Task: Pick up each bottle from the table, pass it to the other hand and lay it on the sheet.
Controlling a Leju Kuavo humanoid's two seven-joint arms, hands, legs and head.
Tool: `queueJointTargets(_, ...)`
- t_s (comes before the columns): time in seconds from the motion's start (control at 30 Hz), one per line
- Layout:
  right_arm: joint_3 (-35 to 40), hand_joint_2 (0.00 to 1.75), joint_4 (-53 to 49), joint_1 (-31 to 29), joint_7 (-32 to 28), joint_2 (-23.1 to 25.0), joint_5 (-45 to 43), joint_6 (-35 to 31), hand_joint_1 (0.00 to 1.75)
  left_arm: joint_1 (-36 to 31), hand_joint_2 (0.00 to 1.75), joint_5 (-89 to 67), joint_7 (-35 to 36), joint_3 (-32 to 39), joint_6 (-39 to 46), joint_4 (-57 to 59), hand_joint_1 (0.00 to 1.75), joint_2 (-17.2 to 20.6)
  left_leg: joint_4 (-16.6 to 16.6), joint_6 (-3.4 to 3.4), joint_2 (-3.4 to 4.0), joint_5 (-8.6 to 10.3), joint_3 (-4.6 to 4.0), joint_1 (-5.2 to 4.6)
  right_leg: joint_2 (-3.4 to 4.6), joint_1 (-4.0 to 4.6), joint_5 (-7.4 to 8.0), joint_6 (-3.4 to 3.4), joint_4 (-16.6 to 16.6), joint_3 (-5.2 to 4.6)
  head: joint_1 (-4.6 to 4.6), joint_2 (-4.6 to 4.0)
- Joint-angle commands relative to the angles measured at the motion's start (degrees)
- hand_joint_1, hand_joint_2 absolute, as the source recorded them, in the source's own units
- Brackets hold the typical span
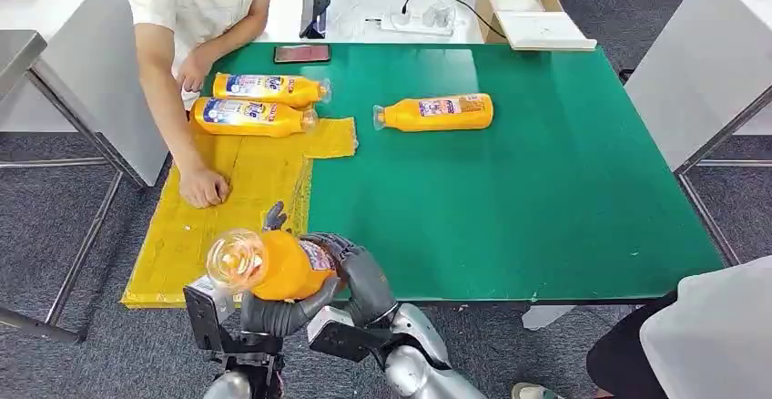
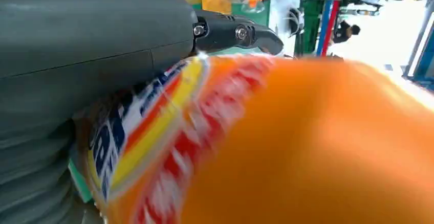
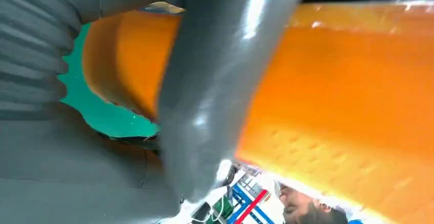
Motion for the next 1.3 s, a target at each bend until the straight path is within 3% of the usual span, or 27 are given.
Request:
queueJointTargets(0.03,5.07,1.75,2.79,-2.17,-0.64,-0.55,-0.31,0.24,1.75,-3.38,1.75,1.57,-0.42,0.47,-0.87,3.98,0.03,0.0,-0.07,-0.09,-0.03,0.0,0.16,0.03,-0.12,0.05,-0.03,-0.1,-0.05,0.17,0.0,0.0)
queueJointTargets(0.23,5.07,1.75,2.79,-2.17,-0.64,-0.55,-0.31,0.24,1.75,-3.38,1.75,1.57,-0.42,0.47,-0.87,3.98,0.03,0.0,-0.06,-0.09,-0.03,-0.01,0.16,0.02,-0.11,0.04,-0.04,-0.1,-0.05,0.17,0.0,0.0)
queueJointTargets(0.27,5.27,1.75,3.32,-2.48,-0.73,-0.55,-0.63,0.55,1.75,-3.25,1.75,2.51,-1.05,0.26,-1.8,3.26,1.34,0.14,-0.06,-0.07,-0.04,0.01,0.12,0.0,-0.1,0.02,-0.03,-0.08,-0.03,0.12,0.0,0.0)
queueJointTargets(0.3,5.35,1.75,3.76,-2.54,-0.83,-0.39,-1.16,0.99,1.75,-3.08,1.75,4.26,-1.49,0.49,-2.98,2.51,1.75,0.08,-0.1,-0.08,-0.03,0.0,0.19,0.01,-0.11,0.03,-0.04,-0.1,-0.06,0.18,0.0,0.0)
queueJointTargets(0.37,5.87,1.75,4.65,-2.62,-1.08,-0.26,-1.89,2.06,1.75,-2.55,1.75,6.79,-2.03,1.16,-4.04,0.76,1.75,-0.29,-0.04,-0.06,-0.01,-0.01,0.11,0.02,-0.07,0.04,-0.03,-0.07,-0.03,0.11,0.0,0.0)
queueJointTargets(0.4,6.38,1.75,5.37,-2.61,-1.49,-0.11,-2.38,2.63,0.26,-2.33,1.75,7.87,-2.26,1.48,-4.44,-0.37,1.75,-0.35,-0.06,-0.1,0.02,-0.03,0.2,0.04,-0.07,0.06,-0.04,-0.11,-0.05,0.19,0.0,0.0)
queueJointTargets(0.43,6.71,1.75,5.73,-2.6,-1.52,-0.05,-2.49,2.9,0.0,-2.3,1.75,7.92,-2.35,1.54,-4.42,-0.91,1.75,-0.26,-0.06,-0.09,0.03,-0.03,0.18,0.03,-0.05,0.04,-0.04,-0.1,-0.04,0.16,0.0,0.0)
queueJointTargets(0.5,6.88,1.75,6.65,-2.04,-2.48,0.61,-4.38,4.08,0.0,-1.76,1.75,9.17,-3.42,2.86,-3.7,-2.82,1.75,-1.01,-0.04,-0.1,0.06,-0.05,0.19,0.04,-0.03,0.06,-0.05,-0.11,-0.02,0.18,0.0,0.02)
queueJointTargets(0.53,7.14,0.0,6.89,-1.72,-2.84,0.87,-4.93,4.15,0.0,-1.58,1.75,10.49,-3.14,3.56,-3.64,-3.46,1.75,-1.17,-0.03,-0.08,0.06,-0.04,0.15,0.03,-0.02,0.05,-0.04,-0.1,-0.01,0.14,0.0,0.0)
queueJointTargets(0.77,7.4,0.0,6.79,-0.01,-3.79,1.92,-5.38,2.71,0.0,-1.6,1.75,11.09,-3.25,6.02,-1.9,-3.62,1.75,-0.87,-0.05,-0.08,0.0,-0.02,0.13,0.04,-0.08,0.05,-0.04,-0.09,-0.04,0.13,-0.02,0.0)
queueJointTargets(0.83,6.35,0.0,5.7,1.48,-6.4,1.72,-8.68,3.14,0.0,-2.13,1.75,9.67,-2.37,10.51,1.88,-1.73,1.75,0.76,-0.09,-0.11,-0.01,-0.03,0.21,0.05,-0.1,0.07,-0.06,-0.12,-0.06,0.2,0.0,0.0)
queueJointTargets(0.97,4.49,0.0,5.82,2.29,-7.72,2.02,-10.34,2.3,0.0,-1.48,1.75,8.37,-3.31,12.79,2.43,-3.37,1.75,1.25,-0.1,-0.1,0.02,-0.02,0.21,0.05,-0.07,0.06,-0.04,-0.11,-0.08,0.19,0.02,0.0)
queueJointTargets(1.13,2.52,0.0,5.24,4.14,-10.49,1.8,-9.1,-2.12,0.0,-4.9,1.75,-8.77,-2.62,14.91,11.38,3.73,1.75,4.99,-0.16,-0.12,-0.11,0.03,0.22,0.02,-0.21,0.03,-0.05,-0.13,-0.08,0.22,0.0,0.0)
queueJointTargets(1.3,1.24,0.0,1.56,6.51,-12.82,1.36,-8.27,-5.28,0.0,-8.14,1.75,-19.92,-2.28,19.67,15.92,10.71,1.75,5.18,-0.2,-0.12,0.01,0.03,0.28,0.04,-0.12,0.04,-0.04,-0.14,-0.11,0.24,0.0,0.0)
